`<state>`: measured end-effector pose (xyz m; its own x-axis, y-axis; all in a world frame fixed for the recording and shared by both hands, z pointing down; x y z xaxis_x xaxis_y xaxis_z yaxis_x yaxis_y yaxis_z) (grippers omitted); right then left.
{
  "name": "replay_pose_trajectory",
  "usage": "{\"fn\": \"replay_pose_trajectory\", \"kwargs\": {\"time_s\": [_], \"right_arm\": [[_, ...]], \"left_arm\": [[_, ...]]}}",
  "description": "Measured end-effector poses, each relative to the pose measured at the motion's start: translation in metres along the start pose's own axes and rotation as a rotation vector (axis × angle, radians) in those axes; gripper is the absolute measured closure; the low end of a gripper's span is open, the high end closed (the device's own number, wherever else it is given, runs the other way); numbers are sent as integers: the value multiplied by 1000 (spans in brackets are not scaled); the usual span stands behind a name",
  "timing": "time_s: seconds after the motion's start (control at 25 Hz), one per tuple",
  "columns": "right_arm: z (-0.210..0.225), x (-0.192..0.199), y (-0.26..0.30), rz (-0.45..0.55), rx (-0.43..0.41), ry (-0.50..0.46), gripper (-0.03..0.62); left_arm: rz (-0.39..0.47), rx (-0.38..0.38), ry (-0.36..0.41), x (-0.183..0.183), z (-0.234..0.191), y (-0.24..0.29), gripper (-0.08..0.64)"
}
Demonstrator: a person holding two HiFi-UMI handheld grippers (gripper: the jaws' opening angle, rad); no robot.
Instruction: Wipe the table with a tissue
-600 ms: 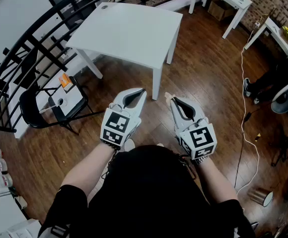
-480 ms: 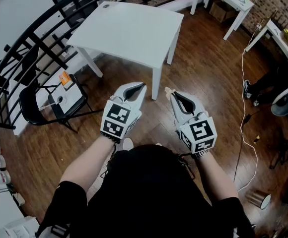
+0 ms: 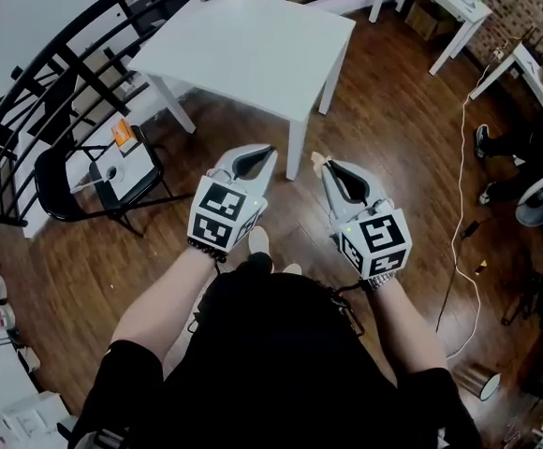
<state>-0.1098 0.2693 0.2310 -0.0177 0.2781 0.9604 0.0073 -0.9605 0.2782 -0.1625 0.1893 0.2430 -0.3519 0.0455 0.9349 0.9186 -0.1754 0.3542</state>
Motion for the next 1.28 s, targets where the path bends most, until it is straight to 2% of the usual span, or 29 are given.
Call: {"fn": "replay_pose_trajectory", "kwargs": {"time_s": [0.36, 0.84, 1.28], "right_arm": [[22, 1, 35, -46, 12, 0, 584], [64, 2, 124, -173, 11, -2, 584], [103, 4, 170, -218, -59, -19, 584]], "left_arm": [[2, 24, -49, 6, -25, 31, 549], [6, 69, -132, 14, -92, 99, 549], [-54, 3, -158, 24, -125, 138, 549]]}}
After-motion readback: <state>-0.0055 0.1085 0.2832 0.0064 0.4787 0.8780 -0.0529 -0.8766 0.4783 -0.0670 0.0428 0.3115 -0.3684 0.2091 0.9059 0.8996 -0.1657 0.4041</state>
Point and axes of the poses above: the fingertips, and each gripper's own axes: y forward along the fingers, z to its right, x out of its underside, the point moved 1 cm from there along -y, backward along the fingers, and after that the axes turned 2 degrees about -x, right-handed, at the moved point
